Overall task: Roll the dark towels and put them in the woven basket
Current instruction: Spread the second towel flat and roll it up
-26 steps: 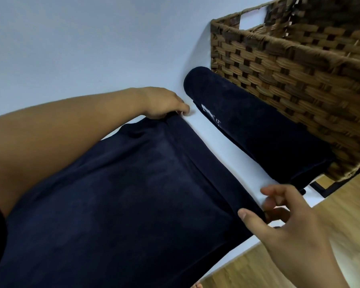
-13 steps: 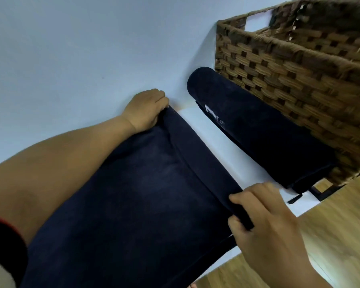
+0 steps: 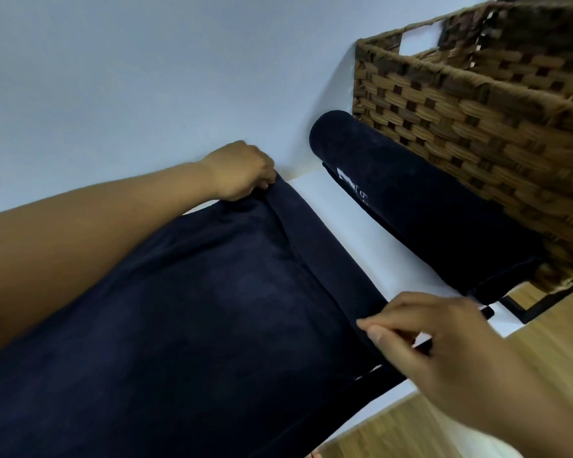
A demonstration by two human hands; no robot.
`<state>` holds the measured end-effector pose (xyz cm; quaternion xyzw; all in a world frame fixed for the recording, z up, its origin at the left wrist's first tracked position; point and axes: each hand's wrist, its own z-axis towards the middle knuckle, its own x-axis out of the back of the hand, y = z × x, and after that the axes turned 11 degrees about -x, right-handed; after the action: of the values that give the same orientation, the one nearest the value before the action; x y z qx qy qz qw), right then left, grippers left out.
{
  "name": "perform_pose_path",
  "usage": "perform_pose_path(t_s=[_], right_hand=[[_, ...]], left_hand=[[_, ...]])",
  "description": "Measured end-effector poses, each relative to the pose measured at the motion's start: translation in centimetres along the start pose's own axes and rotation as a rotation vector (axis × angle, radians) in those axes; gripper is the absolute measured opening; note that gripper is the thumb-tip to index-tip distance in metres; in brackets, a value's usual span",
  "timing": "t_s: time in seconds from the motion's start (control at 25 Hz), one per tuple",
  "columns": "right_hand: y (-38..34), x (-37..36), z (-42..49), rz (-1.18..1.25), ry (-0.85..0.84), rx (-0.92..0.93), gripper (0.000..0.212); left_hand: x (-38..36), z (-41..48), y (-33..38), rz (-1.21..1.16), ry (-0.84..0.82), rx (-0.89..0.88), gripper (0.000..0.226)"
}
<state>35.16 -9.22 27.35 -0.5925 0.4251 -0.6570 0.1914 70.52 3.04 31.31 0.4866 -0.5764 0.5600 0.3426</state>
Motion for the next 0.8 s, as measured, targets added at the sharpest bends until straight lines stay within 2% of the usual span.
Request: perform_pose_path(t_s=[0.04,0.16,0.28,0.4,0.48,0.56,0.68,0.8], right_hand=[[-0.1,0.6,0.5,0.089,-0.046,-0.079,0.006],[-0.1,1.6,1.7,0.126,-0.089,-0.243,0.02],[0.0,0.8,1.6,0.035,-0.05,-0.413,0.041],[-0.4,-0.3,1.4,-0.006,-0.02,-0.418,0.046],[-0.7,-1.1,1.0,0.037,0.032,-0.399,0.037],[-0.6,-2.4,0.1,0.17,0.149,-0.37,0.031],[0.4,-5.0,-1.1,0.336,0.379,-0.306,0.038],[0.9,-6.8,-1.3,0.291,0.534,-0.254,0.043]], left_hand=[[0.9,0.8,0.2,0.036,-0.081,0.007,0.012],[2.2,2.6,1.0,0.128,-0.215,0.009,0.011],[1.4,3.0,0.9,0.138,-0.2,-0.046,0.052],[1.0,2.3,1.6,-0.092,-0.237,-0.097,0.074],[0.6,1.8,1.7,-0.173,-0.215,-0.136,0.068],[0.5,1.7,1.3,-0.134,-0.179,-0.173,0.057],[0.1,2.1,0.5,-0.056,-0.06,-0.211,0.048],[-0.2,1.8,0.5,-0.11,-0.052,-0.212,0.044]])
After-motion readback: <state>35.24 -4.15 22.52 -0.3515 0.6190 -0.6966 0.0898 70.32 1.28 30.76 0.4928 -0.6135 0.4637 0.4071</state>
